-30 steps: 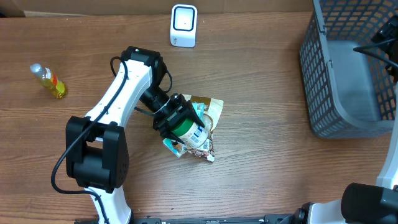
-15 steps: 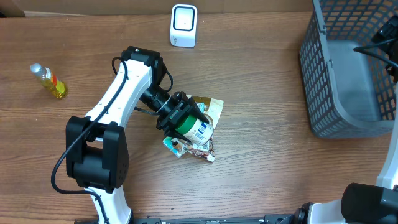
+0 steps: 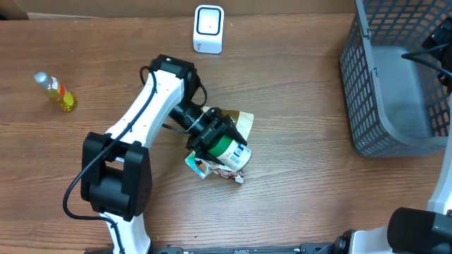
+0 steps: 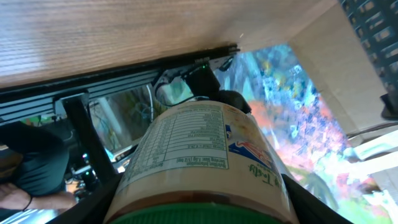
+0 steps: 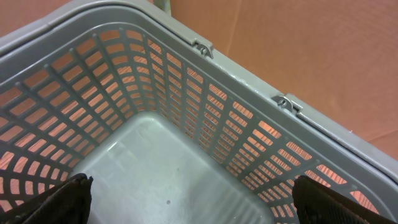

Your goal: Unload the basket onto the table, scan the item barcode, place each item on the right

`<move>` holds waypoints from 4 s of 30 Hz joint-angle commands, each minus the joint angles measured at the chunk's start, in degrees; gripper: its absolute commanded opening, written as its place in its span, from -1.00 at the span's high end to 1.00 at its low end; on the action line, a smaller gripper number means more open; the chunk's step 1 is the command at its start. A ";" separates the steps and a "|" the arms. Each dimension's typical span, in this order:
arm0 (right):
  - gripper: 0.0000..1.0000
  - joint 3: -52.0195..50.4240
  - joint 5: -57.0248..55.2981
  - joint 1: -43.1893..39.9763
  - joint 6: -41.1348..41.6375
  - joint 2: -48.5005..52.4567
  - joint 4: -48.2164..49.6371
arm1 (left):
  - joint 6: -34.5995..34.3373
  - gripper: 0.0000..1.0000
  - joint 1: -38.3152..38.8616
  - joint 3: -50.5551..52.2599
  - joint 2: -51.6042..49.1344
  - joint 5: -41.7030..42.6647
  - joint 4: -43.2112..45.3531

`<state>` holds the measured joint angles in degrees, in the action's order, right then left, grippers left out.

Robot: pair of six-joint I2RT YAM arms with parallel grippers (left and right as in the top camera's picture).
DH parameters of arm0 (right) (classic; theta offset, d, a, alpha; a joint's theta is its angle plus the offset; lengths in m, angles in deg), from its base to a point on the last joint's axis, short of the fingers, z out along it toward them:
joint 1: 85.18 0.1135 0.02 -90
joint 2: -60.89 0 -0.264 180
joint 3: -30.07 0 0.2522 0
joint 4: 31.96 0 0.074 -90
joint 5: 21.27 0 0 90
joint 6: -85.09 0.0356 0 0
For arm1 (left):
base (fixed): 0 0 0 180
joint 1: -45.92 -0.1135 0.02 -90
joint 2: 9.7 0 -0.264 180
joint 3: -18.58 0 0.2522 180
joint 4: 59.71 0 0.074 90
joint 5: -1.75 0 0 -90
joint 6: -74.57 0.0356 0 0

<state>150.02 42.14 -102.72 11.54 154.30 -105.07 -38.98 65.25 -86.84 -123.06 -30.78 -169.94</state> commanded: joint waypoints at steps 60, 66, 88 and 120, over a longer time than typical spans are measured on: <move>-1.00 0.28 -0.81 0.00 -0.22 -0.07 0.26 | 2.10 0.91 6.27 -1.36 2.16 4.11 -0.42; -1.00 0.28 -0.81 0.00 -0.24 -0.07 0.26 | 1.66 0.92 6.27 -1.36 2.16 4.11 -0.42; -1.00 0.28 -0.81 0.00 -0.22 -0.07 0.26 | 1.68 0.91 6.14 -1.36 2.14 -11.58 17.35; -1.00 0.28 -0.81 0.00 -0.24 -0.07 0.26 | -0.63 0.92 -4.59 -16.63 2.14 -30.10 71.08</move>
<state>150.02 42.12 -102.72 11.54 154.30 -105.09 -42.04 60.18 -101.13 -122.95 -51.98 -100.21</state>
